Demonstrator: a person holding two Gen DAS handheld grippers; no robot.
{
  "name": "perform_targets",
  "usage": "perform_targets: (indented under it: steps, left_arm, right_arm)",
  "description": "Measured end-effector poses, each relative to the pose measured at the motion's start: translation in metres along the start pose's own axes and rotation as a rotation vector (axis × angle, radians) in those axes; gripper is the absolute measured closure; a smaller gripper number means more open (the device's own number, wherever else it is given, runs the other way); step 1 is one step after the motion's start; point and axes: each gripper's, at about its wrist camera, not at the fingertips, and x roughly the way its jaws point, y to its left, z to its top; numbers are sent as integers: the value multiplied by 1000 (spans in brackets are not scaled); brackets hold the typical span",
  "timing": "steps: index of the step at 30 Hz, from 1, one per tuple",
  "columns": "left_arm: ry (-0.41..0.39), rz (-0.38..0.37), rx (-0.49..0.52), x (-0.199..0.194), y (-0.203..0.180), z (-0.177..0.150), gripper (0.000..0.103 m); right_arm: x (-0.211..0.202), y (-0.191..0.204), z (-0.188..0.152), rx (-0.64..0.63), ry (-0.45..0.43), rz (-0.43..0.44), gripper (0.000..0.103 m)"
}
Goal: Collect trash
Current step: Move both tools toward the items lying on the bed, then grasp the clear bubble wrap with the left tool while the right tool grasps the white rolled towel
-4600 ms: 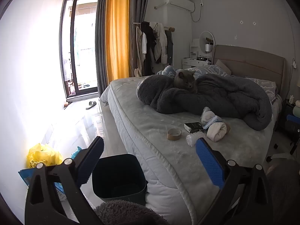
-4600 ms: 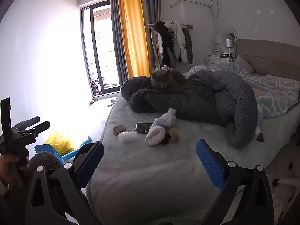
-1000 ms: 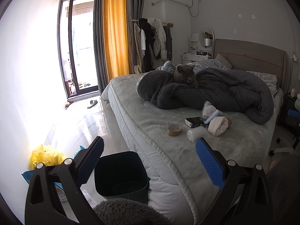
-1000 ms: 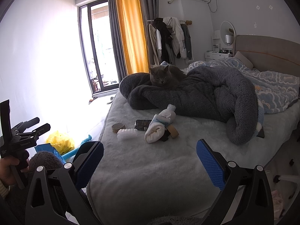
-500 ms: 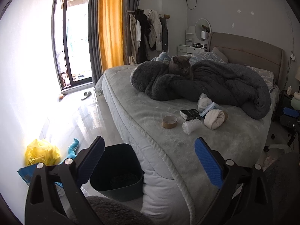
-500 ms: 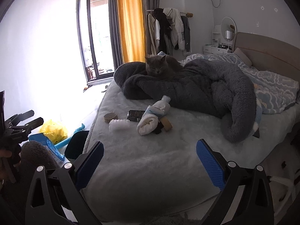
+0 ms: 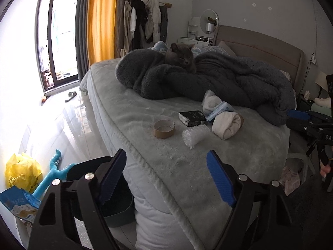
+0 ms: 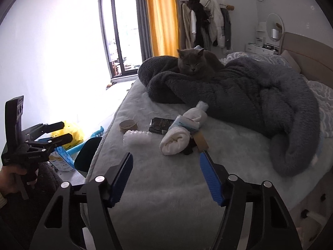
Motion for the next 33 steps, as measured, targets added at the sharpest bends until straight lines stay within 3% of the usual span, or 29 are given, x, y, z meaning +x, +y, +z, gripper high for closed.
perform_targets:
  steps: [8,18,33]
  left_arm:
    - [78,-84,-32,40,4,4,28]
    - [100,-211,-55,86,-3,14,32]
    - [163,-263,-91,140,-14,19,36]
  right_arm:
    - [48,-12,-1,-8,62,15,40]
    - [88,-14,16,-39,74,38,46]
    - [138,-24,35,-39,122,35,48]
